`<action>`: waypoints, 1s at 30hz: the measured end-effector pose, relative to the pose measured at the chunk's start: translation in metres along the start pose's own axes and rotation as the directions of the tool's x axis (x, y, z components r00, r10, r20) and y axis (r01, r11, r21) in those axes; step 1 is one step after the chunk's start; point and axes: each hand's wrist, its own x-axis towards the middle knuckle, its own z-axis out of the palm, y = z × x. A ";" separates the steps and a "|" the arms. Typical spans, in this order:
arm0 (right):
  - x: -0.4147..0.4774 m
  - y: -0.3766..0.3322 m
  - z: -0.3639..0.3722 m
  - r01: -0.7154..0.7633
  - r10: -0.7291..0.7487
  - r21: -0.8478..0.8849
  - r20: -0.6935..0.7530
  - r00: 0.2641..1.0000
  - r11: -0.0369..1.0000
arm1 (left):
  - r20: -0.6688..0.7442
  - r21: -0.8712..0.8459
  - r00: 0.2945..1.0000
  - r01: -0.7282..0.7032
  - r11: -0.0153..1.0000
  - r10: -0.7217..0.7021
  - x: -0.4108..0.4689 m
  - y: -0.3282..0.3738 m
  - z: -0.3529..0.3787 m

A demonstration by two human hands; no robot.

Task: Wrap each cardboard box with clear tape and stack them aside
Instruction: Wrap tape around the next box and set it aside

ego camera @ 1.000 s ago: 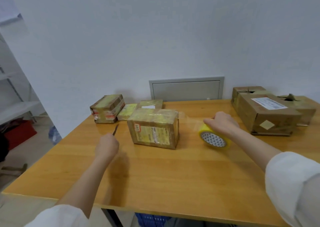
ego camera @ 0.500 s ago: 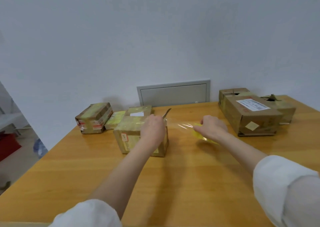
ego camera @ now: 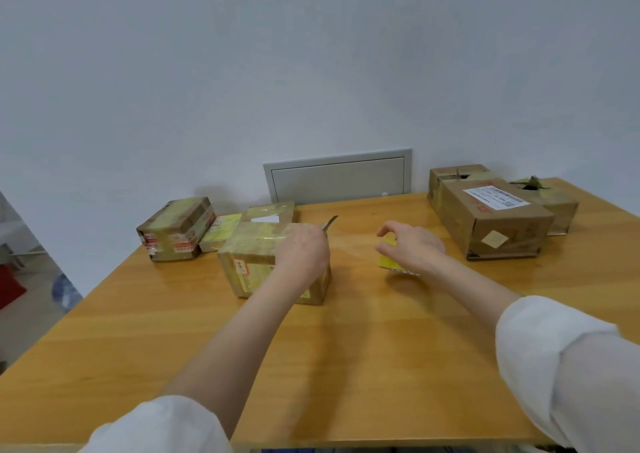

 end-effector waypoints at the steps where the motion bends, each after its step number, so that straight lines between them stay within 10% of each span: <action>1: -0.002 -0.001 0.001 0.011 -0.011 -0.003 -0.002 1.000 1.000 | 0.005 -0.024 1.000 0.006 1.000 -0.006 0.000 0.000 -0.001; 10: -0.008 -0.013 0.019 0.009 -0.011 -0.038 -0.056 0.998 0.999 | -0.200 -0.139 0.978 -0.089 0.986 0.060 -0.025 -0.012 0.004; 30: -0.003 -0.012 0.037 -0.006 0.006 0.000 -0.170 0.985 1.000 | -0.155 -0.160 0.979 -0.157 0.975 0.132 -0.047 -0.004 0.032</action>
